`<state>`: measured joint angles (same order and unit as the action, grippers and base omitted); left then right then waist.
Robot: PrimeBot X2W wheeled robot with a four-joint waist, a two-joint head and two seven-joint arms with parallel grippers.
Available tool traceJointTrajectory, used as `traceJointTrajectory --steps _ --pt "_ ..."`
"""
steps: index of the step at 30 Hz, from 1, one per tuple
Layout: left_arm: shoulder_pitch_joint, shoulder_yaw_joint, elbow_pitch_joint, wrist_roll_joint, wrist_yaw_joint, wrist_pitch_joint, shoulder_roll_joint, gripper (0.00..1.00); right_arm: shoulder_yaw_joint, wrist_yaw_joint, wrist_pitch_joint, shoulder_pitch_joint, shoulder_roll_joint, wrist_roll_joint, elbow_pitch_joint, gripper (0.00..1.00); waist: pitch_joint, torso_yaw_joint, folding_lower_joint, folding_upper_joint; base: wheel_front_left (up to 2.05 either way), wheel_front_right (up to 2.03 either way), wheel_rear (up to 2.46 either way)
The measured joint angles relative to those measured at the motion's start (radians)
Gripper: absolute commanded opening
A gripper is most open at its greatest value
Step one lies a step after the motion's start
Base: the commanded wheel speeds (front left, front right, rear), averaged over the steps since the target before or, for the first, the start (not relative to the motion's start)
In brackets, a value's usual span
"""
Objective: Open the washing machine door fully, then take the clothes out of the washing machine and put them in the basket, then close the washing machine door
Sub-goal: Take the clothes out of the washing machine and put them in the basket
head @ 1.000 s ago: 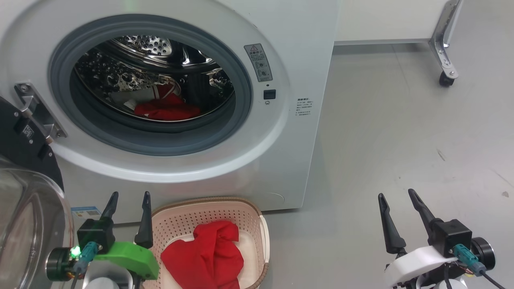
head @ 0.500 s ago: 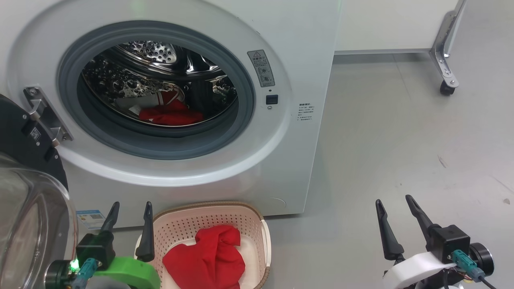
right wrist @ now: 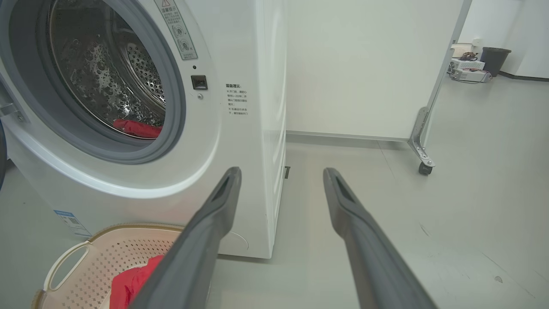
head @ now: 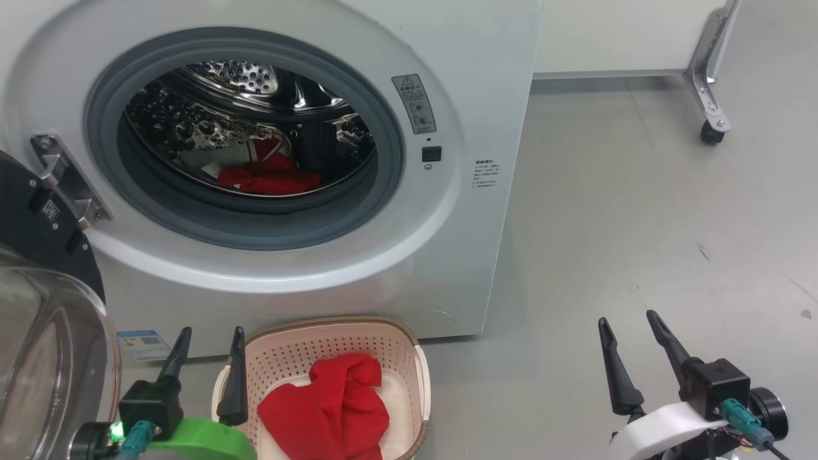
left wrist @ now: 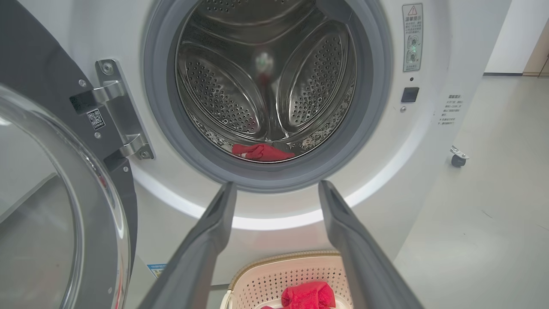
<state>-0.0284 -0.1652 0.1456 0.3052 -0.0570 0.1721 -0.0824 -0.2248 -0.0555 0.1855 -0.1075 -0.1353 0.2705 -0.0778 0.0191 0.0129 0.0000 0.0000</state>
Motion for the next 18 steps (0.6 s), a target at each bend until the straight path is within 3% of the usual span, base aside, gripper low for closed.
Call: traceJointTrajectory --steps 18 --pt "-0.017 0.015 -0.058 0.003 -0.010 -0.088 -0.028 1.00 -0.029 0.002 -0.023 0.001 0.002 0.000 0.045 1.00 0.062 -0.046 0.0000 0.0000 0.00 0.00 0.00"
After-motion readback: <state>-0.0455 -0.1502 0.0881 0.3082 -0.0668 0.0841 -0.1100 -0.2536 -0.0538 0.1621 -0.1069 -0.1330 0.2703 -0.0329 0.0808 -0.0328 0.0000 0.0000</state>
